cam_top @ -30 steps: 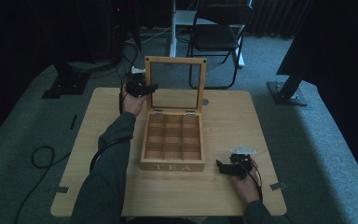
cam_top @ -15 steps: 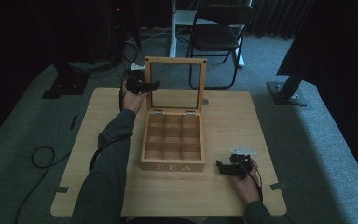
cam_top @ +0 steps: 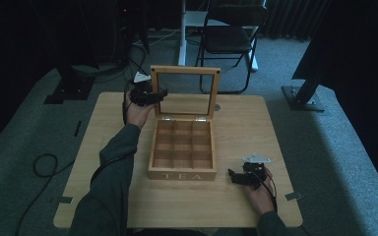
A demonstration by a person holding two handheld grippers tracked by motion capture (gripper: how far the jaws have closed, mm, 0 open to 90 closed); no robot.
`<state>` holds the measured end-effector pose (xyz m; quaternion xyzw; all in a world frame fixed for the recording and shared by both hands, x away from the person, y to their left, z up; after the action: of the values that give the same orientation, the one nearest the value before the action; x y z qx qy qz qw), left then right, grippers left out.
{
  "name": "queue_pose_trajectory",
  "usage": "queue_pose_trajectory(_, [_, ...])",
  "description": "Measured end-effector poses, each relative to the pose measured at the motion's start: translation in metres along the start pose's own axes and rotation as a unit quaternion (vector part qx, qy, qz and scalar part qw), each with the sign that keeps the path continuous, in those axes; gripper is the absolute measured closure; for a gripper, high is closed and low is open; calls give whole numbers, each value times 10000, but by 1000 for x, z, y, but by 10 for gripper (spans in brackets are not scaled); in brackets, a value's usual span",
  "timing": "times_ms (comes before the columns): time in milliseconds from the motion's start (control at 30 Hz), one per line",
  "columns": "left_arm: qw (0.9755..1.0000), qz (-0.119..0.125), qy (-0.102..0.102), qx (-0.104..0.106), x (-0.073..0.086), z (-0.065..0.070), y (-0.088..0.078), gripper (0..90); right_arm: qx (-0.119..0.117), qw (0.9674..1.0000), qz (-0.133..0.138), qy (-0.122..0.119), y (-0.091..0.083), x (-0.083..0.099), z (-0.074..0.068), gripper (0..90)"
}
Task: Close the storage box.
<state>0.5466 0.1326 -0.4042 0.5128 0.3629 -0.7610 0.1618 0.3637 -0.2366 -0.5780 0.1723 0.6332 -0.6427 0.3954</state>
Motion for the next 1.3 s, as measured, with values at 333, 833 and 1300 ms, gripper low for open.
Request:
queue_pose_trajectory(333, [9994,25,-139,327,2,8,-15,378,1,10000,1,1,0,0,0,122])
queue_pose_trajectory(833, [9991,177,-4,394,1,25,-38,354,-1,10000,-2,0,0,0,0,122])
queue_pose_trajectory(1300, [9991,419,-4,95,-9,31,-66,351,-2,10000,-1,0,0,0,0,122])
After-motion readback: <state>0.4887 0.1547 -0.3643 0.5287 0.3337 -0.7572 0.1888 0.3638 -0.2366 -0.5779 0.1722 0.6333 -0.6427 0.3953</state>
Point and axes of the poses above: each handheld gripper's, and its own axes: y roughly forward along the jaws, x roughly out of its underside, z roughly to its right, the point moved 4 cm from there along y, roughly forward along the jaws, and after that the axes turned 12 degrees about x, right-handed, at the moved point
